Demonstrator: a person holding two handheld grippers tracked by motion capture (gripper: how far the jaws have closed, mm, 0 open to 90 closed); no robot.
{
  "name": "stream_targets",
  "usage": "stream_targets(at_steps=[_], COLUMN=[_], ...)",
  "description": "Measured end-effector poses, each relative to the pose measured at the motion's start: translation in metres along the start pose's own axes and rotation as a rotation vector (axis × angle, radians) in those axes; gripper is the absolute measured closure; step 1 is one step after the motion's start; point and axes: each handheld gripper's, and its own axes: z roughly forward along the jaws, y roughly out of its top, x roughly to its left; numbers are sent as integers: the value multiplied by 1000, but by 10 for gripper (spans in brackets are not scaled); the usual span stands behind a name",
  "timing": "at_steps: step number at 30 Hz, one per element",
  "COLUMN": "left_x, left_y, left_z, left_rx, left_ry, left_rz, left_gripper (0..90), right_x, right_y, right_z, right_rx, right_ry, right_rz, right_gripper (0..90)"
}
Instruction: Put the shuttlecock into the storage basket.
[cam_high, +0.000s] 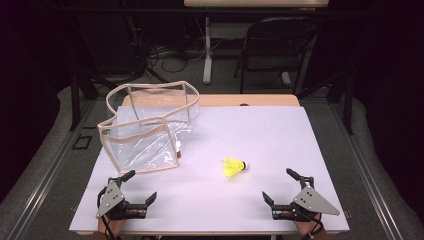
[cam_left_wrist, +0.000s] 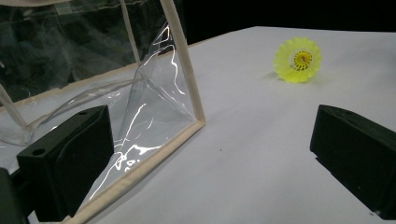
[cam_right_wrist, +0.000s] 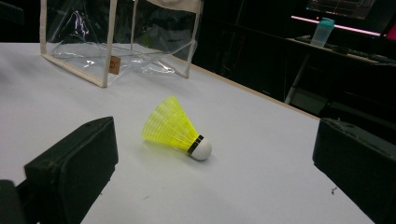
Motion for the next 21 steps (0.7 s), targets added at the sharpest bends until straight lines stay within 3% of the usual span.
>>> stream_targets(at_steps=[21], left_x=[-5], left_y=[6], left_z=[10], left_rx=[32], left_ry=[-35], left_rz=[8], left_gripper=[1], right_x=[0], right_y=[0], right_z=[4], right_rx=[24], right_ry=[26], right_rz=[8], right_gripper=[1])
